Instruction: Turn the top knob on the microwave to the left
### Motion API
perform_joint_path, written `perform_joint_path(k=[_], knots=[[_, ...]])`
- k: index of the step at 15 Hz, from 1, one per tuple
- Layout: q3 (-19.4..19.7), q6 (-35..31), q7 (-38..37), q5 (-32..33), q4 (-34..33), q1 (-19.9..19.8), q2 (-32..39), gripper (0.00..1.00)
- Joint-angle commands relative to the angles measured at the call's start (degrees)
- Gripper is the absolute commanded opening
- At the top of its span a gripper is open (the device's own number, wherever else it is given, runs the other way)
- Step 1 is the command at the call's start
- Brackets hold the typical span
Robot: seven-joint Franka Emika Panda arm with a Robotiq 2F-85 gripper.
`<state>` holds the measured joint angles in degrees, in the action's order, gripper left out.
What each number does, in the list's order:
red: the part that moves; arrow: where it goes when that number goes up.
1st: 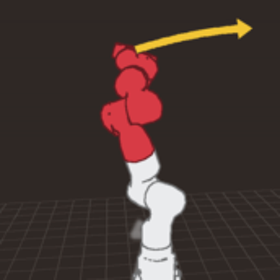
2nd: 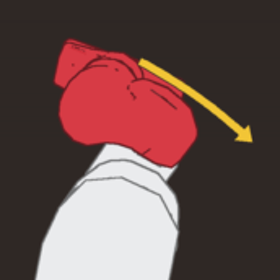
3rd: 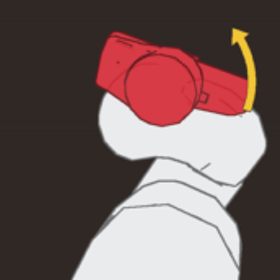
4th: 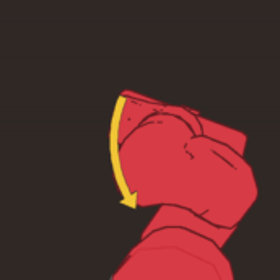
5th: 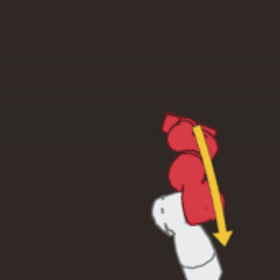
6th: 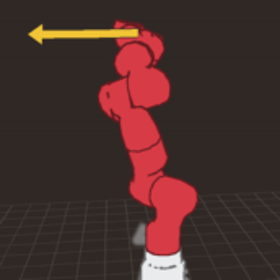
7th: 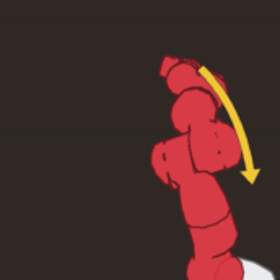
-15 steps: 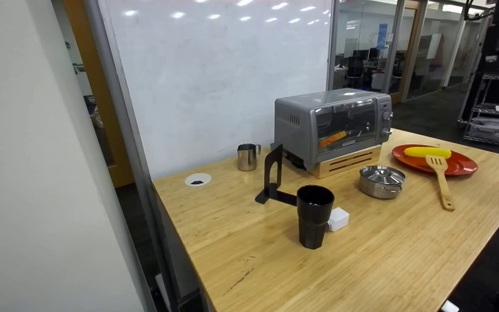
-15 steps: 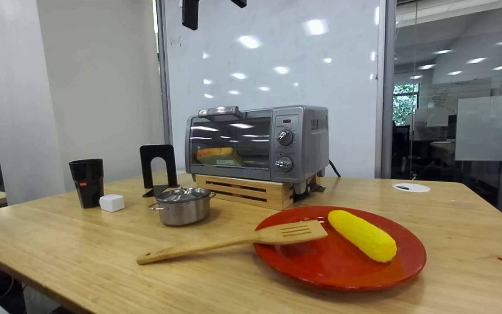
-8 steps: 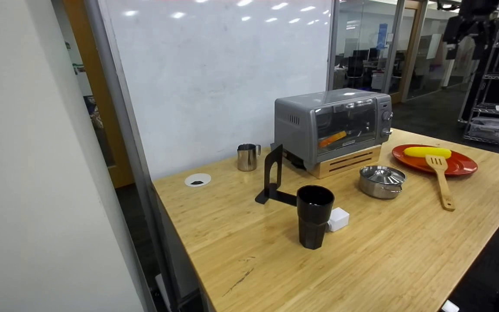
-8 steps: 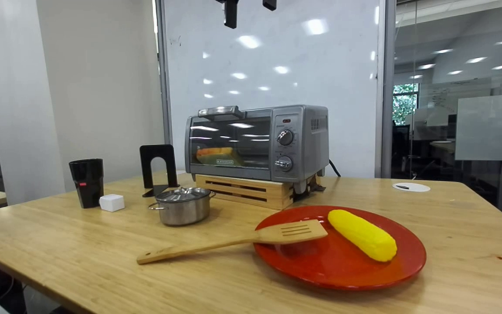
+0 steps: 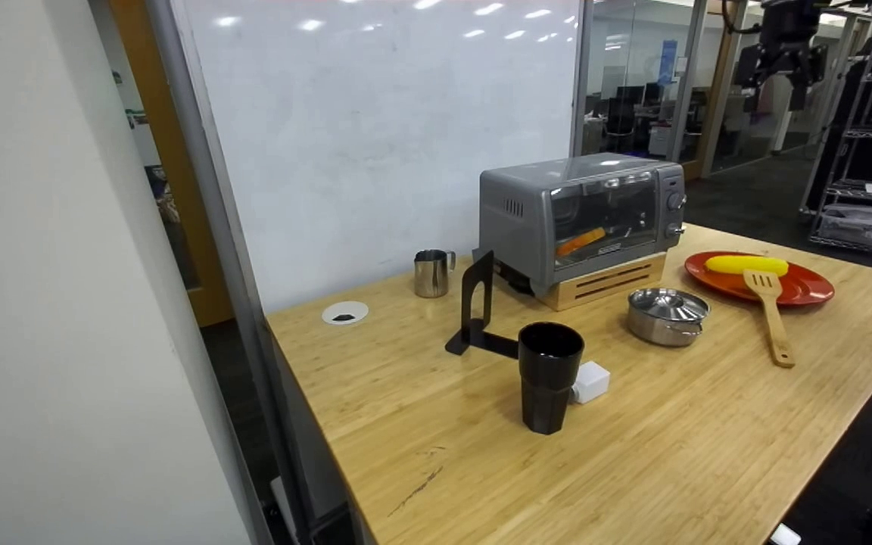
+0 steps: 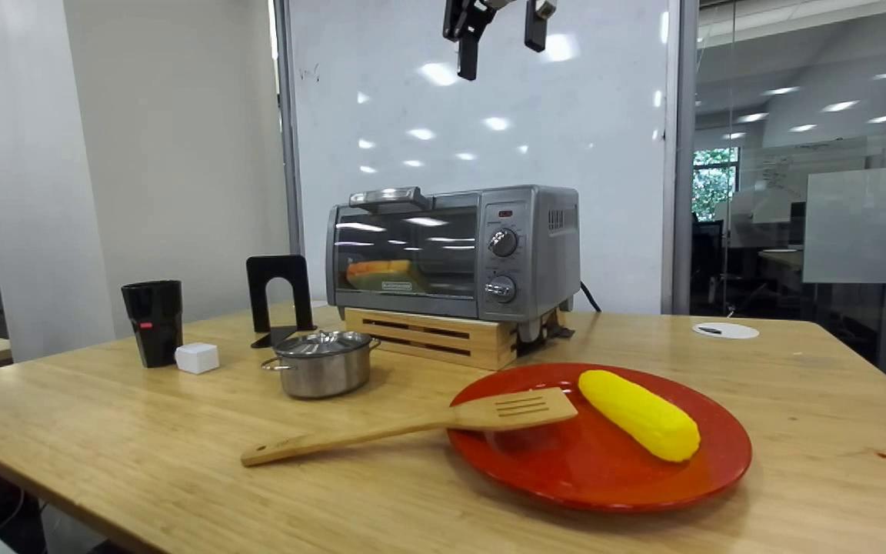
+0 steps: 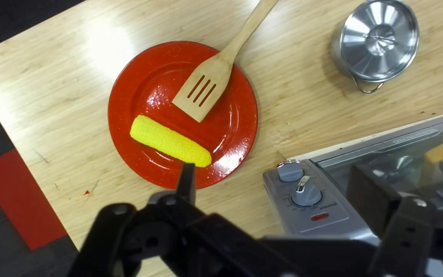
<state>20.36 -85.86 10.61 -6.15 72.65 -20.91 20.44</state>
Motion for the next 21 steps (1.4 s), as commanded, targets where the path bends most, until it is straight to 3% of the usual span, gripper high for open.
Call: perform_joint_path(k=[1, 5, 9, 11, 17, 21], knots=[[-0.5, -2.5, 4.1, 1.1, 1.6, 0.0, 1.6, 1.00], [-0.5, -8.8, 7.1, 3.4, 10.2, 2.0, -0.3, 1.00], [-0.4, -19.2, 5.8, 4.4, 19.8, 4.0, -3.2, 1.00], [-3.2, -21.7, 4.6, 4.1, 22.7, 2.3, -4.5, 1.00], [-4.8, -20.3, 6.1, 1.6, 26.5, 1.7, -6.5, 1.00], [-4.6, -19.4, 5.2, 2.8, 23.9, 1.9, -4.7, 1.00]])
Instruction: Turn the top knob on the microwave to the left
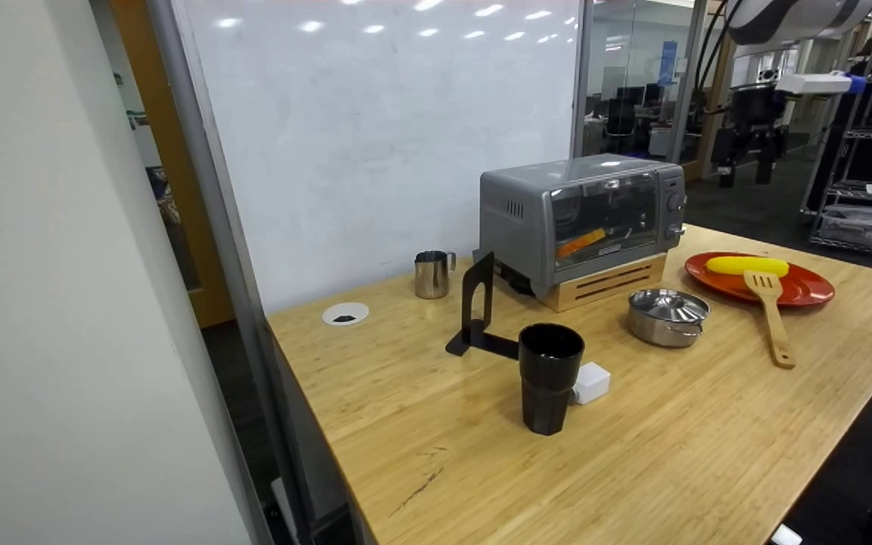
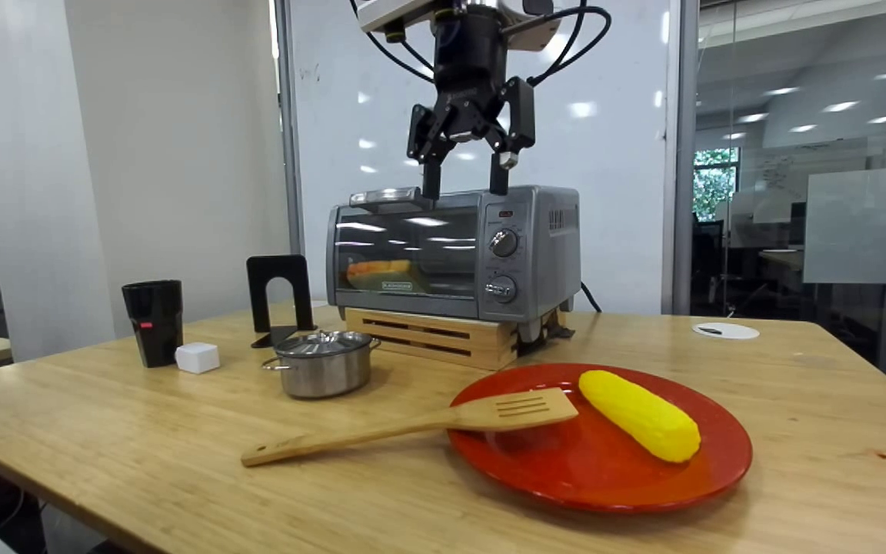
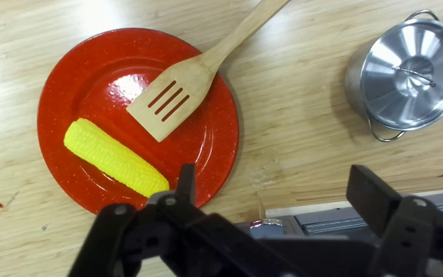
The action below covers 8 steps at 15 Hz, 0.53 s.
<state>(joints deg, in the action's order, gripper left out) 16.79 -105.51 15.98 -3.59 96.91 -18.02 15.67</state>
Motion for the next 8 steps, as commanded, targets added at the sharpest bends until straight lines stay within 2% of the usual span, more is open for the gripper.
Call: perform_joint_path(k=[1, 4, 8], knots=[[-1.1, 0.2, -0.1, 0.3, -0.4, -1.0, 0.1, 1.00], [-1.2, 1.0, 0.2, -0.2, -1.4, -1.2, 1.3, 1.00], [-2.6, 3.9, 0.4, -6.1, -10.3, -2.9, 9.2, 1.00]])
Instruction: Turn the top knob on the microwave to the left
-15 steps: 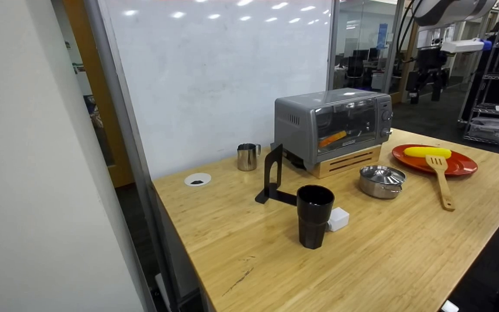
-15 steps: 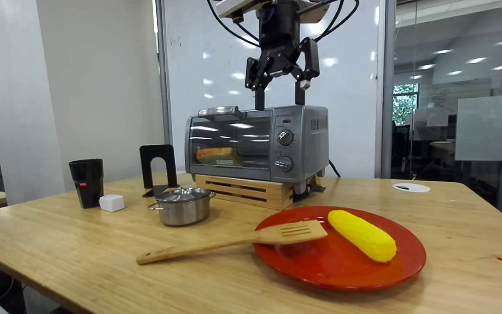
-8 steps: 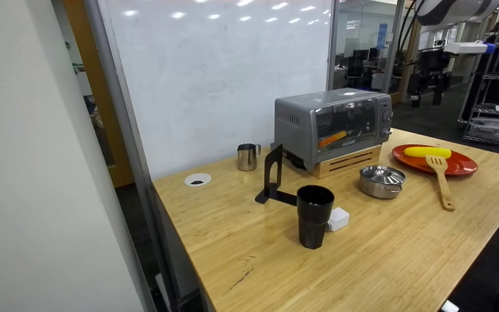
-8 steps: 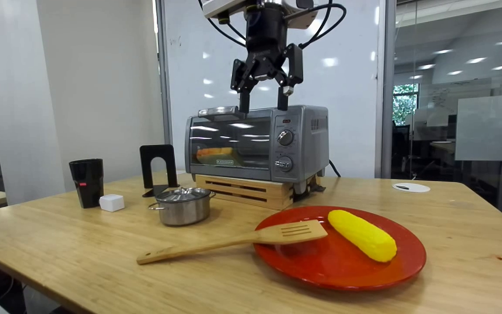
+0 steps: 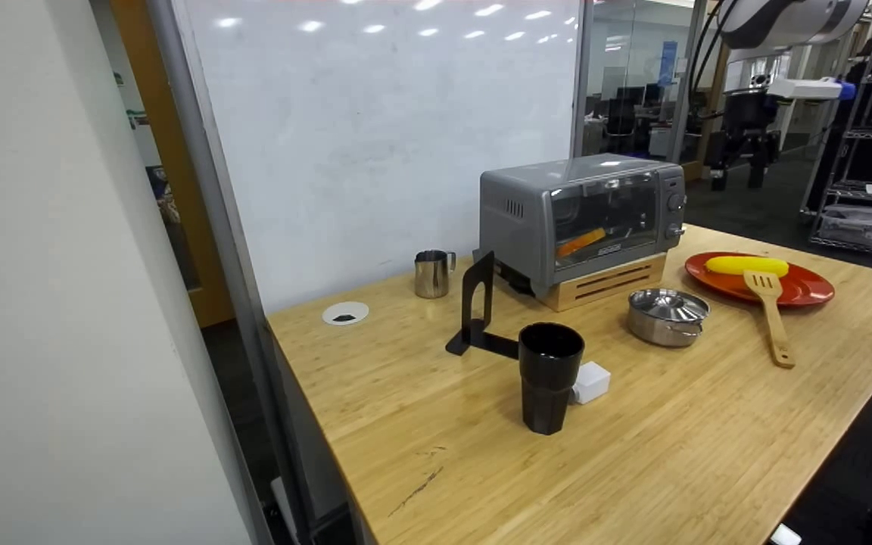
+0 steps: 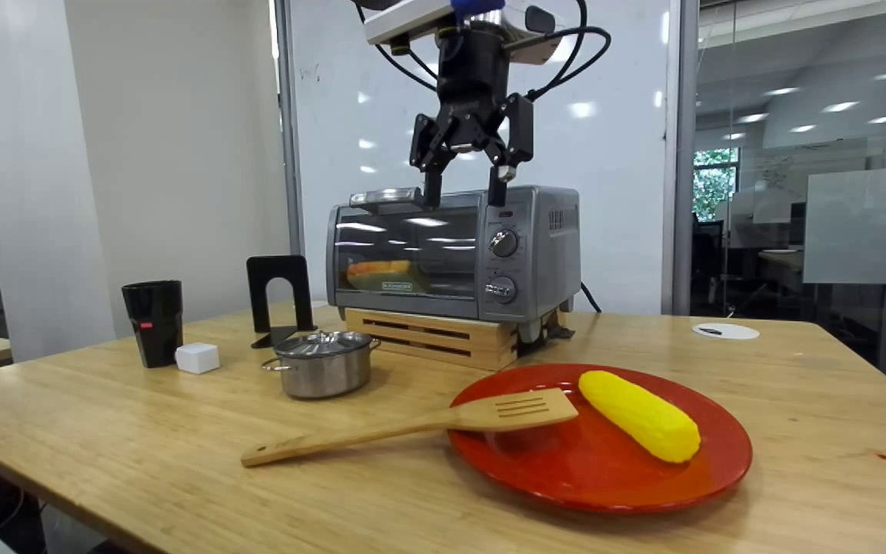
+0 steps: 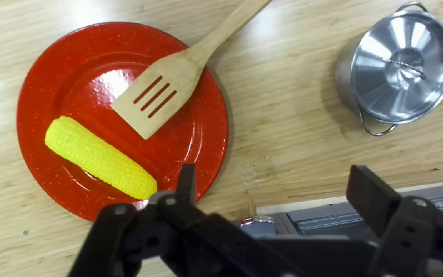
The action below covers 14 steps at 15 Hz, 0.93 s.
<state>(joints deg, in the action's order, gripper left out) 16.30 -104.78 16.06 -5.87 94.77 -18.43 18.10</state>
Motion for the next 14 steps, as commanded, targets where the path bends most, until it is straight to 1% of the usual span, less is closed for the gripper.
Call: perform_joint_path(k=[1, 3, 6, 8, 11, 14], knots=[[-2.6, 4.1, 0.4, -5.1, -10.5, -3.0, 8.7, 1.00], [-3.7, 5.3, -0.3, -7.0, -15.3, -4.1, 12.3, 1.00], [-5.5, 7.7, 1.8, -7.8, -20.8, -5.7, 15.8, 1.00], [-7.0, 11.0, 6.2, -7.7, -23.8, -7.4, 17.0, 1.00], [-8.7, 17.8, 13.7, -8.0, -27.9, -10.4, 18.5, 1.00], [-9.2, 24.2, 17.0, -8.8, -33.0, -13.0, 21.3, 1.00]])
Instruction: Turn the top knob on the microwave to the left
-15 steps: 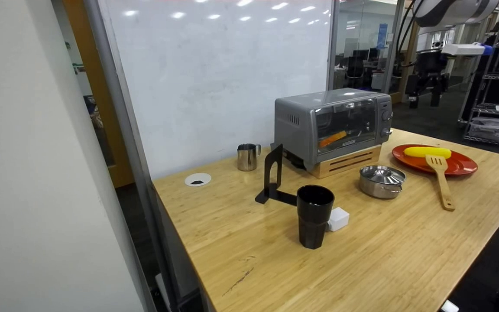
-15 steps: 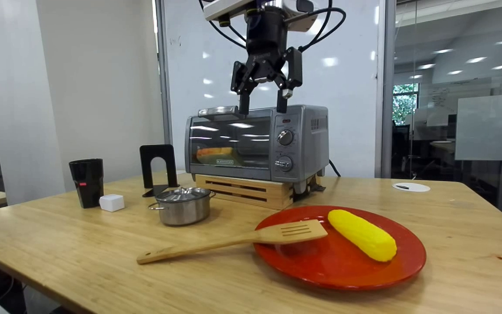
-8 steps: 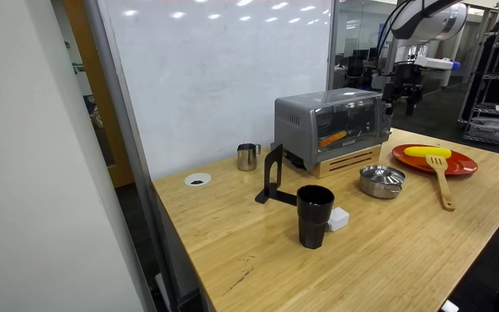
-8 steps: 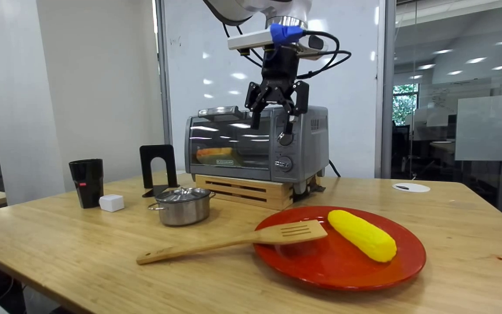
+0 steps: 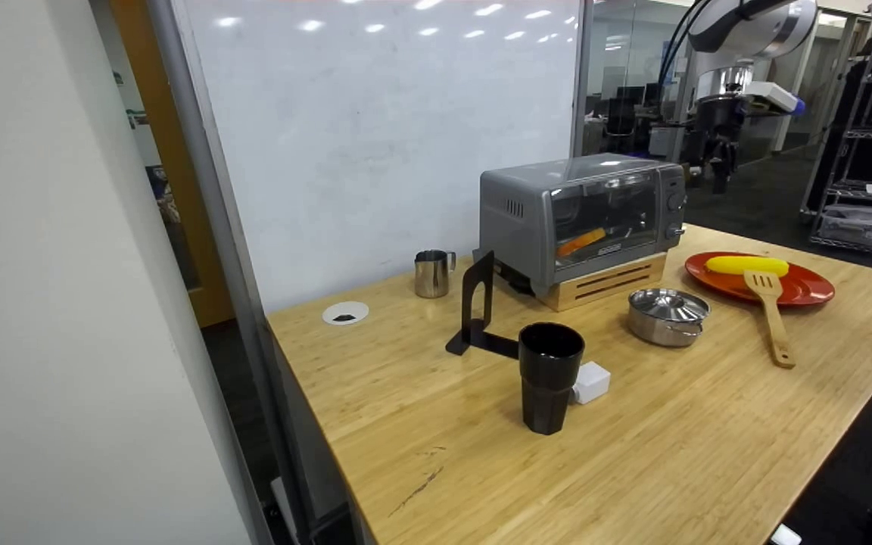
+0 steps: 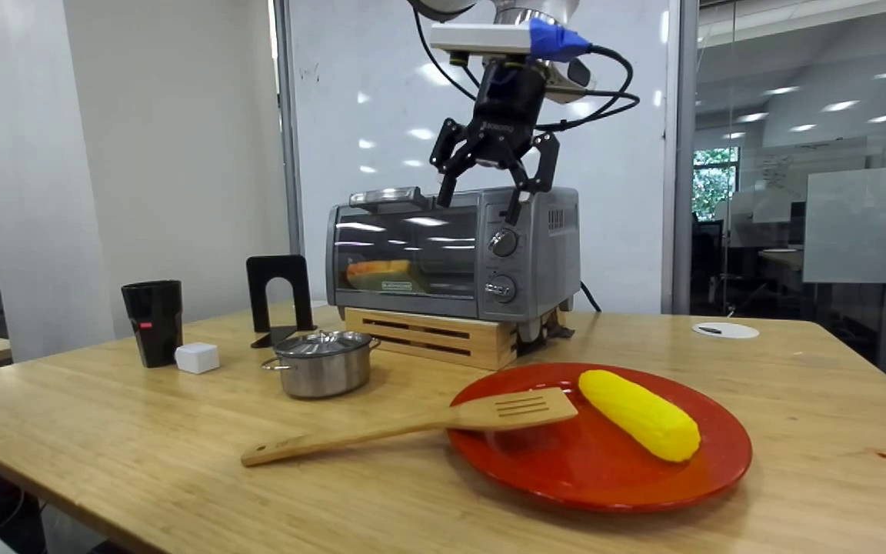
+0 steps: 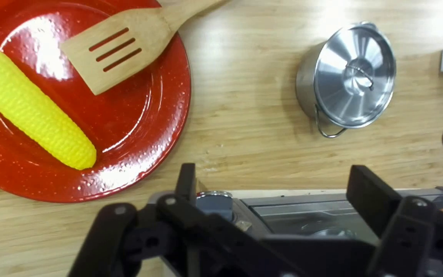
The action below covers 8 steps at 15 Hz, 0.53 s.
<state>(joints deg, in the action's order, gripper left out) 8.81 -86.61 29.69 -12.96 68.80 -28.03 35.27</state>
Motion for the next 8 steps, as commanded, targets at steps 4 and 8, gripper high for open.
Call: perform_joint_path(k=[4, 8], knots=[[-1.6, 7.3, -2.0, -3.5, -11.9, -5.1, 8.4, 1.00], [-1.3, 5.4, -6.3, -5.8, -13.9, -4.2, 10.5, 1.00]])
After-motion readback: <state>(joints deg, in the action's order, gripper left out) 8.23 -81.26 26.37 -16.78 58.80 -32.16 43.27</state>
